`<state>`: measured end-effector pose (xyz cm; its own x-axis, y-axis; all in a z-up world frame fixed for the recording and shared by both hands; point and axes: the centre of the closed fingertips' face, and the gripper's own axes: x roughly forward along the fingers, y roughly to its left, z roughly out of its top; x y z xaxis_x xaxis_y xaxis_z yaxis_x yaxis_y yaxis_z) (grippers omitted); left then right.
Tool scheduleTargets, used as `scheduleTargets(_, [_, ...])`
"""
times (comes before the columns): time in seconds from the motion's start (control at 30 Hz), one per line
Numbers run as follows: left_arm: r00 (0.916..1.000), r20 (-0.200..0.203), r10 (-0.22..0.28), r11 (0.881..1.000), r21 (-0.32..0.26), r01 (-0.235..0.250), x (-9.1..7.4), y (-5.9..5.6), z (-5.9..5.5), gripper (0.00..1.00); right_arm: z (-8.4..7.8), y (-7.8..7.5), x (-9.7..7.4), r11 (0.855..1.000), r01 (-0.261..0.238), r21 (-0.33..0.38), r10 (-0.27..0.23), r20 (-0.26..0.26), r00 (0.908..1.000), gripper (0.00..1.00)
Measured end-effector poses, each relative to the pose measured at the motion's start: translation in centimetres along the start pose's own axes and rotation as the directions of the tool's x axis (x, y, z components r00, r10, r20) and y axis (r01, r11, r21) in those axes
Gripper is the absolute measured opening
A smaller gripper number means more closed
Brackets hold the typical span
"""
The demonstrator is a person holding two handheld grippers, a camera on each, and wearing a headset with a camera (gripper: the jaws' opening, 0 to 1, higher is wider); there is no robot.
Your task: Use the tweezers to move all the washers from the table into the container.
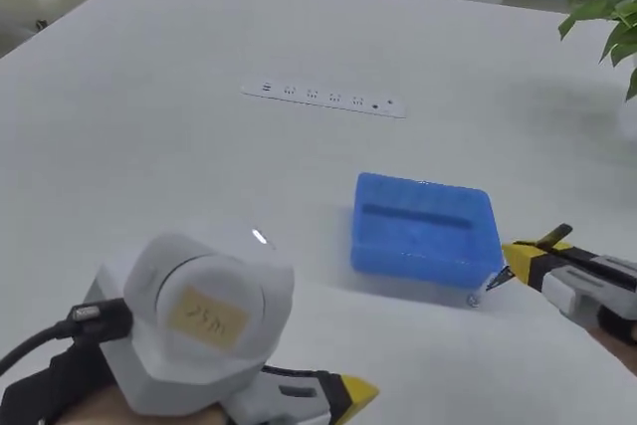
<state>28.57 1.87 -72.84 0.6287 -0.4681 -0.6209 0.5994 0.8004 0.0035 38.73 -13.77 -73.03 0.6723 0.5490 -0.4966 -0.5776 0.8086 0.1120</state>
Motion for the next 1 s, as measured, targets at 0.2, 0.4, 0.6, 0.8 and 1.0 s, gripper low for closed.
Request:
scheduleTargets(0.2, [1.0000, -0.008, 0.000, 1.000, 0.002, 0.000, 0.1, 0.0, -0.1, 0.95, -1.6, -0.4, 1.2, 1.000, -0.008, 0.011, 0.009, -0.027, 0.9996, 0.04])
scheduleTargets(0.4, [0.9998, -0.019, 0.000, 1.000, 0.004, 0.000, 0.2, 0.0, -0.4, 0.95, -1.9, -0.9, 2.0, 1.000, 0.004, -0.006, -0.004, -0.029, 0.9996, 0.04])
scheduleTargets(0.6, [0.9996, -0.027, -0.001, 1.000, 0.010, 0.001, 0.4, 0.0, -0.5, 0.95, -2.1, -1.2, 2.7, 1.000, 0.004, -0.020, -0.005, -0.033, 0.9994, 0.04])
scheduleTargets(0.8, [0.9995, -0.032, 0.001, 1.000, 0.010, 0.000, 0.4, 0.1, -0.6, 0.94, -2.7, -1.2, 3.0, 0.997, 0.005, -0.071, -0.009, -0.061, 0.9981, 0.04])
scheduleTargets(1.0, [0.9992, -0.039, -0.001, 1.000, 0.015, 0.002, 0.5, -0.1, -0.7, 0.94, -2.5, -1.3, 2.9, 0.999, 0.003, -0.037, -0.005, -0.056, 0.9984, 0.04])
